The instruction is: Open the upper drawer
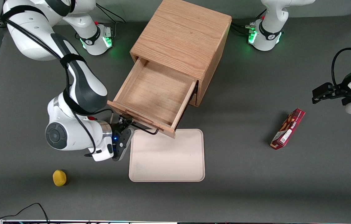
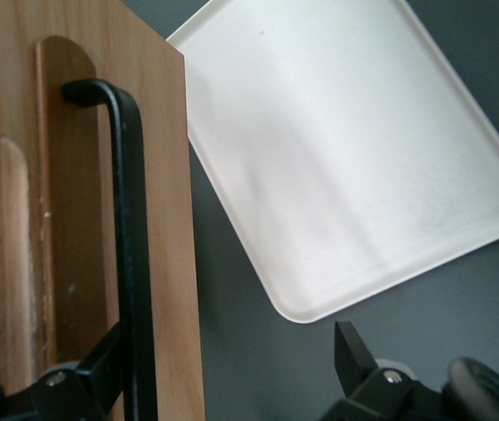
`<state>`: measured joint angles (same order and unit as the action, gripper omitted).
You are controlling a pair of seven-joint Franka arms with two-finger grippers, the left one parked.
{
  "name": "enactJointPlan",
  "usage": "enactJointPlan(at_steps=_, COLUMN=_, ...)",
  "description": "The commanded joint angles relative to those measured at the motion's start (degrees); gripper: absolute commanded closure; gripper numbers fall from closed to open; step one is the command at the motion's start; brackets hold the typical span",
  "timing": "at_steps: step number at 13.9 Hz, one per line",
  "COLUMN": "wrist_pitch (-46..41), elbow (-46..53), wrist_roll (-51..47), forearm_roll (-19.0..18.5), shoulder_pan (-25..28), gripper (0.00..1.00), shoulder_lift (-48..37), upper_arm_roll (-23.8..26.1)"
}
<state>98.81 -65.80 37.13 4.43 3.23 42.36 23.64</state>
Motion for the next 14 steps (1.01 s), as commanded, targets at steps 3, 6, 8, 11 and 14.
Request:
enactJointPlan(at_steps=3, wrist_pitch=-4.05, elbow=6.81, wrist_roll=1.54, forearm_roll=-1.09, shoulder_pan=1.16, gripper=0.00, shoulder_lift=1.33, upper_arm_roll=-0.26)
enactJointPlan(at_steps=6, wrist_pitch=-7.93, elbow=7.79, wrist_roll=0.67, forearm_roll=-0.91, shoulder_pan=1.16, gripper=0.00, shoulder_lift=-2.96, upper_arm_roll=2.19)
enactJointPlan(at_steps=8, wrist_pitch=-9.24, elbow=7.61, wrist_roll=-1.86, forearm_roll=-0.65, shoulder_pan=1.16, gripper=0.00, shoulder_lift=-8.32, upper_arm_roll=2.38)
enactJointPlan(at_steps=11, wrist_pitch=-11.78, elbow=5.25, wrist_roll=-20.54, forearm_roll=-0.56, shoulder_pan=1.16, gripper=0.00, shoulder_lift=-17.54, upper_arm_roll=2.73)
enactJointPlan(at_steps=14, wrist_pitch=-16.36, elbow=3.92, wrist_roll=-39.80, forearm_roll=-1.17, shoulder_pan=0.46, gripper=0.00, shoulder_lift=-21.87, upper_arm_roll=2.64)
